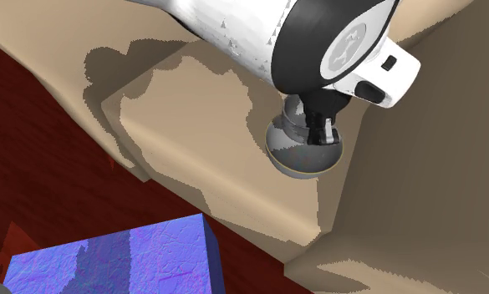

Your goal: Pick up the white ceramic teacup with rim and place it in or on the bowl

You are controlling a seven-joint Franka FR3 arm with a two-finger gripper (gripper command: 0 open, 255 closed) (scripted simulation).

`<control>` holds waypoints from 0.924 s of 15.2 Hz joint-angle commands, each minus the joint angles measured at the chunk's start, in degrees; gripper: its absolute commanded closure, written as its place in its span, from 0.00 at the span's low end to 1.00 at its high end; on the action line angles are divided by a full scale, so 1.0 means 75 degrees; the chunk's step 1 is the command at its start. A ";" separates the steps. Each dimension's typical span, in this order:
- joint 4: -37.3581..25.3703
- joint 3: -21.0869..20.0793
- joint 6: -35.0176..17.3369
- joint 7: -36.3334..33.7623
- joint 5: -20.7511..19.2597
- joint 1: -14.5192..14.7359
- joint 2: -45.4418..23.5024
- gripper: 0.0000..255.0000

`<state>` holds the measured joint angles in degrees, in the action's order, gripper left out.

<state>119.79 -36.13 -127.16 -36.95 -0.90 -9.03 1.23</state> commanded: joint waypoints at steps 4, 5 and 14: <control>0.0119 -0.0002 -0.0137 -0.0010 -0.0013 0.0001 -0.0013 1.00; 0.0119 -0.0002 -0.0137 -0.0010 -0.0013 0.0001 -0.0013 1.00; 0.0119 -0.0001 -0.0136 -0.0010 -0.0012 0.0001 -0.0012 0.00</control>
<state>120.68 -36.14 -128.18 -37.03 -0.99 -9.02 1.14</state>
